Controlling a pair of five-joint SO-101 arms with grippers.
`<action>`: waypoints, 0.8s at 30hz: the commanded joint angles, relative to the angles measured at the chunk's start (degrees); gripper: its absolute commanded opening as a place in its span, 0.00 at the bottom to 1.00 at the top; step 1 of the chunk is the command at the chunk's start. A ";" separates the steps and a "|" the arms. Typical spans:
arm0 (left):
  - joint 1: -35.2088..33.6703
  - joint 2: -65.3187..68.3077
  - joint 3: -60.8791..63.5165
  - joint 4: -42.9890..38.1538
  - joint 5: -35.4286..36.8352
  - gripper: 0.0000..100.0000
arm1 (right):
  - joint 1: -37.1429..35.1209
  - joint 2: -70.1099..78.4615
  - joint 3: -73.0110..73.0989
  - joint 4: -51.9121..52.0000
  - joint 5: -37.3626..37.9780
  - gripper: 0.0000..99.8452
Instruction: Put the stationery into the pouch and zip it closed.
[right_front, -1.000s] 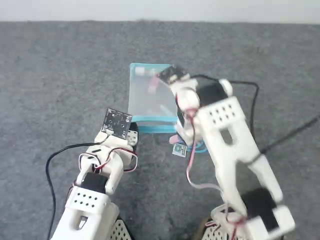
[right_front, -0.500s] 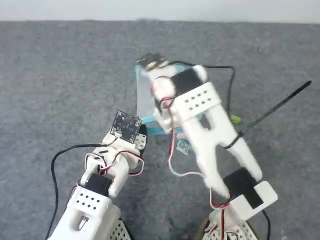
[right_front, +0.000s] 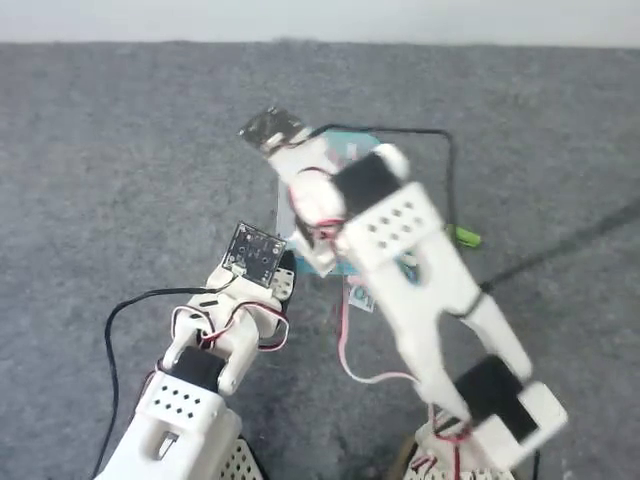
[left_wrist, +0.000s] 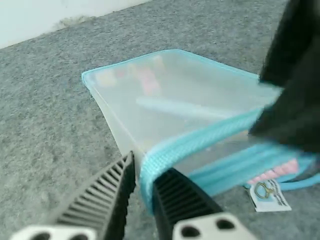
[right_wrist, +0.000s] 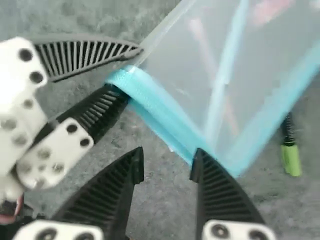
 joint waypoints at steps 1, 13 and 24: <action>-3.25 -0.09 -1.01 -2.20 -0.26 0.01 | 4.62 -9.19 1.49 0.22 0.88 0.12; -9.23 -0.09 -1.80 -2.02 -0.09 0.01 | 26.33 -21.76 20.57 -0.84 9.58 0.13; -26.90 0.26 -8.04 0.88 10.81 0.01 | 32.31 -21.76 35.25 -10.15 11.43 0.13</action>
